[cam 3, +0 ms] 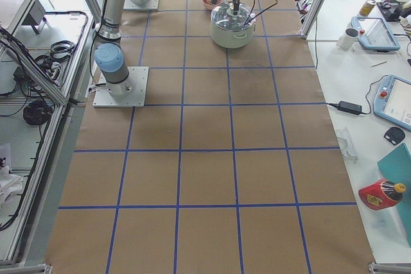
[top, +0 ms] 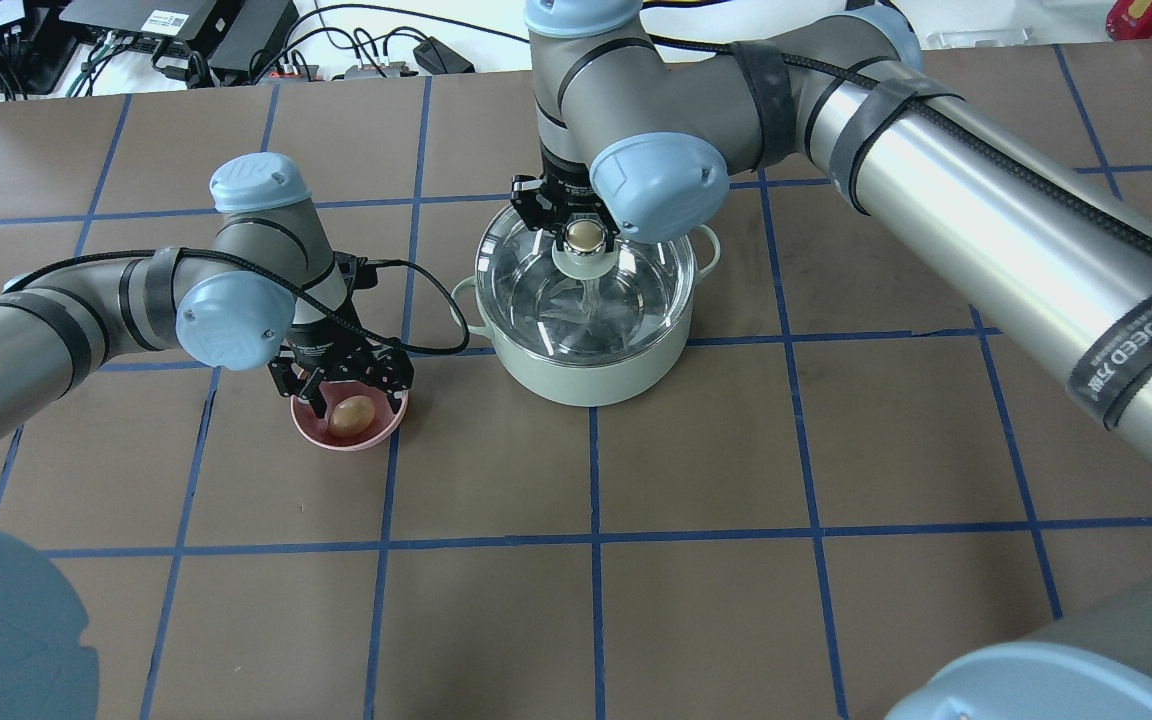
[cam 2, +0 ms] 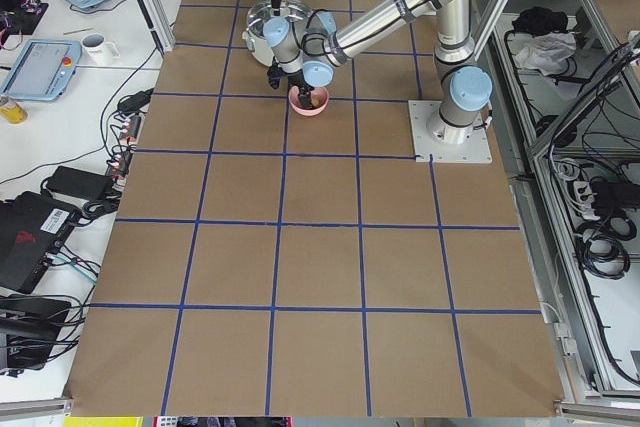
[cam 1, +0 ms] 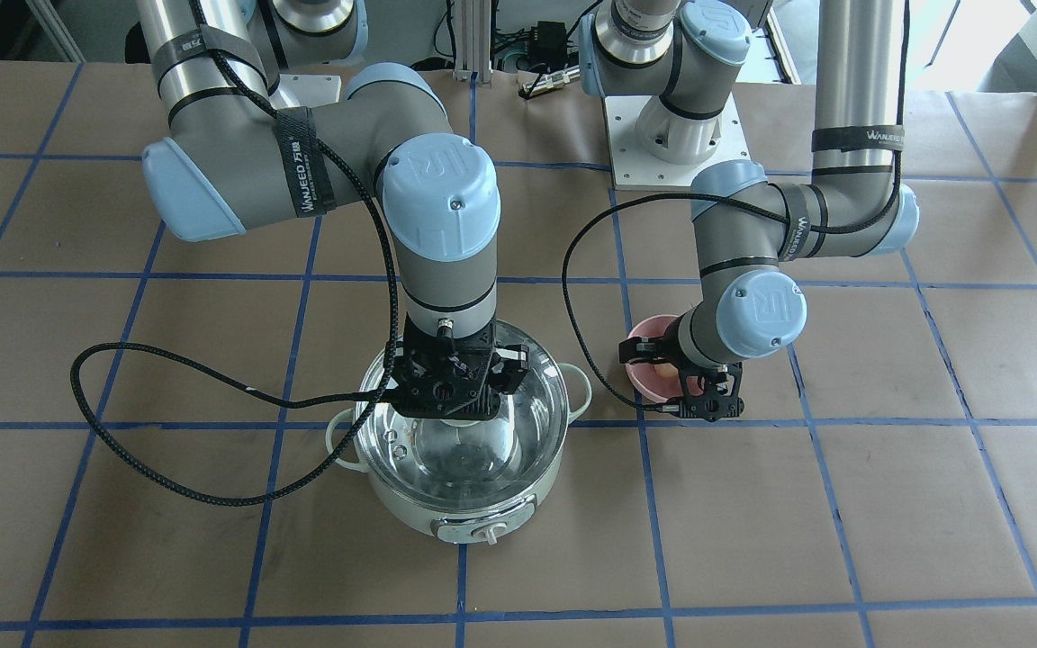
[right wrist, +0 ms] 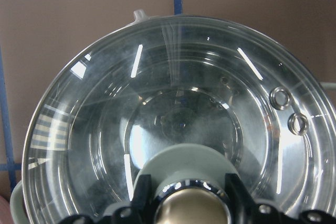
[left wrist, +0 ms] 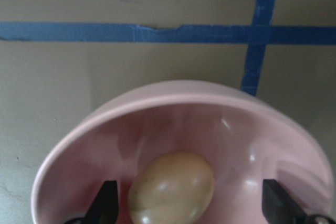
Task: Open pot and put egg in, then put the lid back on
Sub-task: 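Close the left gripper on the egg while the right gripper grasps the lid knob, then lift the egg with the left gripper while the right lifts the lid away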
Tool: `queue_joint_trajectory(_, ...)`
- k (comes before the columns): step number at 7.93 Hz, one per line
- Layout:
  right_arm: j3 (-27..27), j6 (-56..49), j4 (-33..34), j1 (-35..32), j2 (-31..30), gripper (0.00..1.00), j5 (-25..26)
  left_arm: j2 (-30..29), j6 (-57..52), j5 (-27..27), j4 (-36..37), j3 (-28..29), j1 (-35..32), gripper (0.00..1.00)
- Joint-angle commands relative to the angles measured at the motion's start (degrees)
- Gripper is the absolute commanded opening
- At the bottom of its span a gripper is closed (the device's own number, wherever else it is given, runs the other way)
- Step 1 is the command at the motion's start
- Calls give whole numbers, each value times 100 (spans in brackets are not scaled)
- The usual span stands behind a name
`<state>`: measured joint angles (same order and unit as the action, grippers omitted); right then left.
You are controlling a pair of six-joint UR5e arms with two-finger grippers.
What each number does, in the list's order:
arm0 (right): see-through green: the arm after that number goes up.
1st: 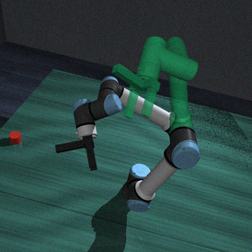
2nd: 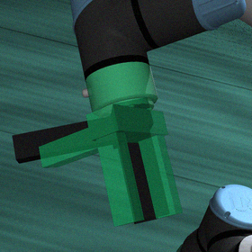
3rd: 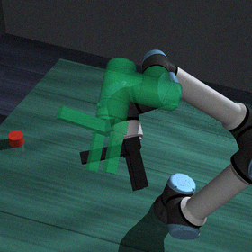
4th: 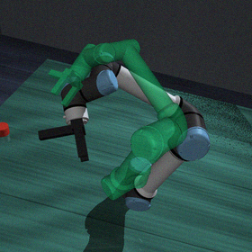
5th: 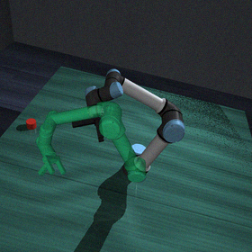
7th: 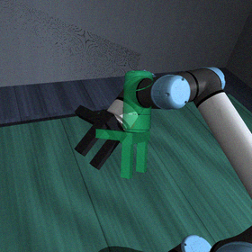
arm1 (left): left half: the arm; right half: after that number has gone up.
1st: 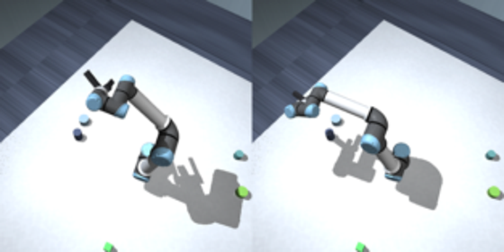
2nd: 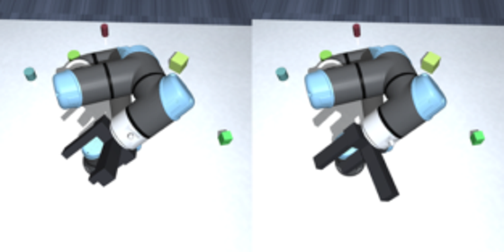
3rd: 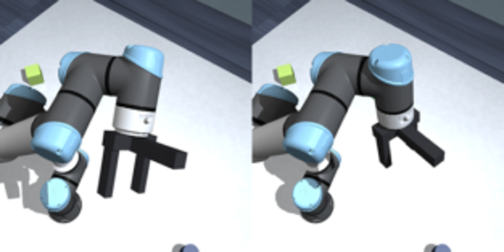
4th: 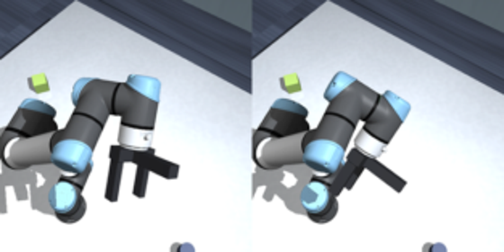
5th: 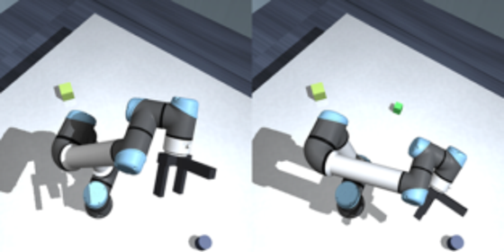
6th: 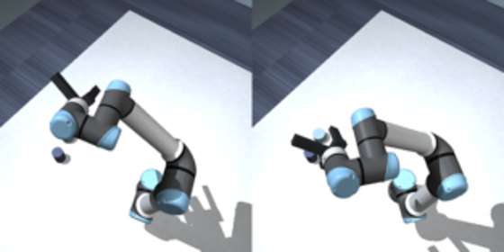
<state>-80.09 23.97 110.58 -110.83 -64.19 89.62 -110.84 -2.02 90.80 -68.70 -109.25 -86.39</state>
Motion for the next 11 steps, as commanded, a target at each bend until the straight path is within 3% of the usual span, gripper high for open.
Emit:
queue_joint_trajectory(1, 11, -154, -141, 52, -294, 0, -85, -17, -9, 8, 24, 0, 0, 71)
queue_joint_trajectory(2, 20, -382, -386, 131, -548, 0, -68, -17, -9, 26, 24, 9, 0, 54)
queue_joint_trajectory(4, -6, -829, -817, 551, -1093, 0, -24, -8, 0, 0, 24, 9, 0, 33)
queue_joint_trajectory(7, -24, -1883, -1476, 1596, -1727, 0, -32, 123, 26, 0, -81, 131, 0, 30)
queue_joint_trajectory(9, -24, -2823, -1968, 2229, -2035, 0, 12, 412, 61, -9, -702, 586, -9, 25)
queue_joint_trajectory(11, -94, -3658, -2041, 2792, -2080, 0, 12, 816, 105, -53, -882, 895, -79, 25)
